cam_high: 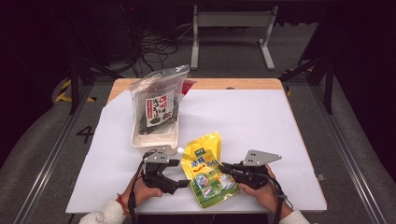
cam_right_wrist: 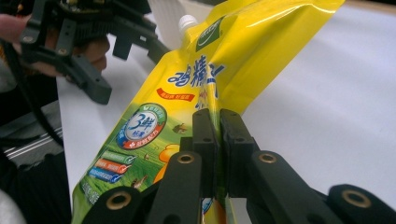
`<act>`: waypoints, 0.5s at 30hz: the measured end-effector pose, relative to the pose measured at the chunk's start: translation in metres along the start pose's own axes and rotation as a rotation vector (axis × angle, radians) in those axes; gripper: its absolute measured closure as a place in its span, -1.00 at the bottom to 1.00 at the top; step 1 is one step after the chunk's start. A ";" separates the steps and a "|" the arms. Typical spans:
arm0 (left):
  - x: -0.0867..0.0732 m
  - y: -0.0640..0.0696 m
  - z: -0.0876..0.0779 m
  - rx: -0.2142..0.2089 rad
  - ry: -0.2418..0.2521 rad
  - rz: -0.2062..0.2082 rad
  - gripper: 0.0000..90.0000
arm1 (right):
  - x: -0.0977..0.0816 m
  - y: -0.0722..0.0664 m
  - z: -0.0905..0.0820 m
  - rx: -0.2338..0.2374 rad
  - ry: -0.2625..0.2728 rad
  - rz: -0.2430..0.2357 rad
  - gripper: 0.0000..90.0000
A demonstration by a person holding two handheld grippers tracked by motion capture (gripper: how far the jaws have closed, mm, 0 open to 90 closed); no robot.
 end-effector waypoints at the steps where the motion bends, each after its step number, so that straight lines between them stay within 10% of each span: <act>1: 0.002 0.002 0.003 0.001 0.001 0.009 -0.76 | 0.004 -0.001 0.000 -0.009 0.017 -0.010 0.91; 12: 0.031 0.015 0.008 -0.057 0.146 0.016 -0.10 | 0.027 -0.014 0.001 0.022 0.141 -0.032 0.88; 15: 0.041 0.012 0.000 -0.059 0.204 0.026 0.35 | 0.026 -0.015 0.003 0.024 0.143 -0.025 0.86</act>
Point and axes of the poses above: each handheld gripper's, and its own axes: z roughly forward along the jaws, x roughly out of its top, y roughly to its right, the point moved 10 cm from there along z, roughly forward along the jaws, and after that the axes turned 11 degrees about y, right-handed, at the moved point
